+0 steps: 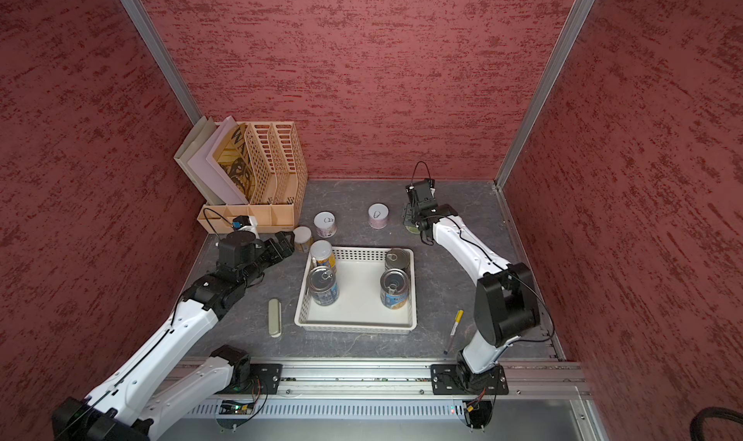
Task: Put the canned food in the basket
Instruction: Place the canned food in the basket.
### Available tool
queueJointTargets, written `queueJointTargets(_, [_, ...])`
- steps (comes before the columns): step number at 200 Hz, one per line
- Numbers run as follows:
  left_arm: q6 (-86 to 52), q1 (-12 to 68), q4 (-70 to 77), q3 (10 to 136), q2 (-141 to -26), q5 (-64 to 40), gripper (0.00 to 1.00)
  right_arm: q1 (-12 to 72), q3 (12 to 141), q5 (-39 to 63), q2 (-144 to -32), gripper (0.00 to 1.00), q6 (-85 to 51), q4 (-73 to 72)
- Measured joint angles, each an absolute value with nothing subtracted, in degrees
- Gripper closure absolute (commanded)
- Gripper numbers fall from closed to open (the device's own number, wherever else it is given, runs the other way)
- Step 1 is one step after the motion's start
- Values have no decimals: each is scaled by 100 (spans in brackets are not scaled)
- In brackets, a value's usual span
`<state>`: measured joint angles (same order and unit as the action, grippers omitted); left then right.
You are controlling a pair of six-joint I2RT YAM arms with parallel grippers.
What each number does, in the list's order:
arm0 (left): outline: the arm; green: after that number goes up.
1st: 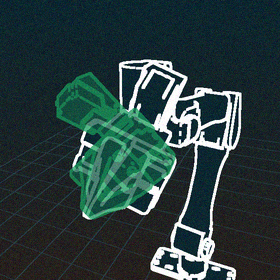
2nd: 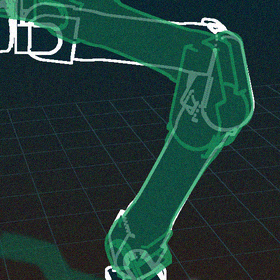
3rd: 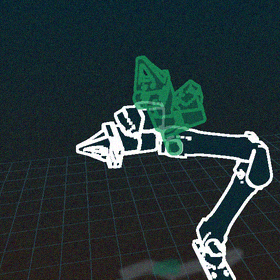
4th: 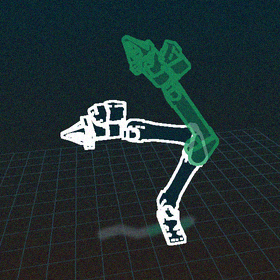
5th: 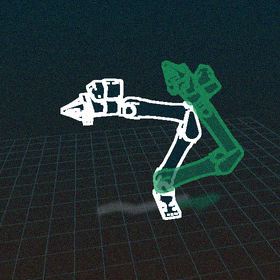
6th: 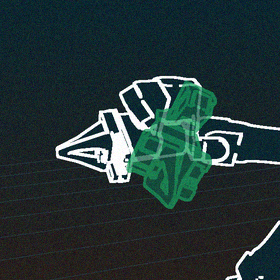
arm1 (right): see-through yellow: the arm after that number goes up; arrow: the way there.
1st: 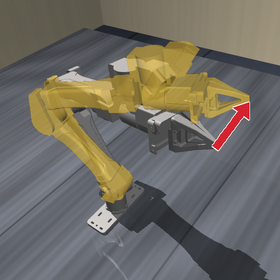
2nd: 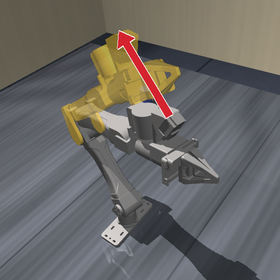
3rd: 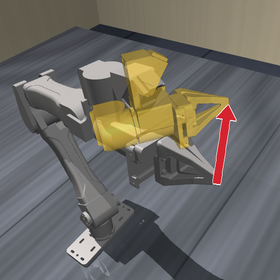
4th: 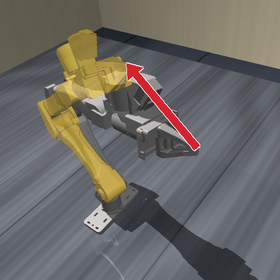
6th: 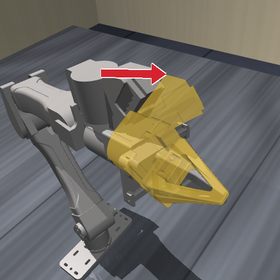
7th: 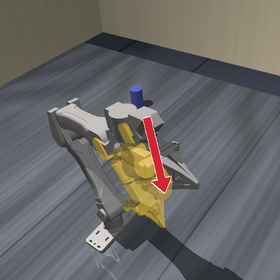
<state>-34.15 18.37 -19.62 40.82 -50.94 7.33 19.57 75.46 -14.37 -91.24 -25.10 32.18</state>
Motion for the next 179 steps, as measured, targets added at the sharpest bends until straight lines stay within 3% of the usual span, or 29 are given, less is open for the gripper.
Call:
queueJointTargets(39, [-3415, 1837, -1964, 4082, -5087, 731, 0, 2193, 7035, -1253, -8051, 54, -2628, 3221])
queueJointTargets(76, [-3415, 1837, -1964, 4082, -5083, 733, 0, 2928, 6947, -1238, -7417, 54, -2633, 3240])
queueJointTargets(179, [-3415, 1837, -1968, 4082, -4982, 733, 0, 5542, 6882, -2145, -7308, 55, -2488, 3301])
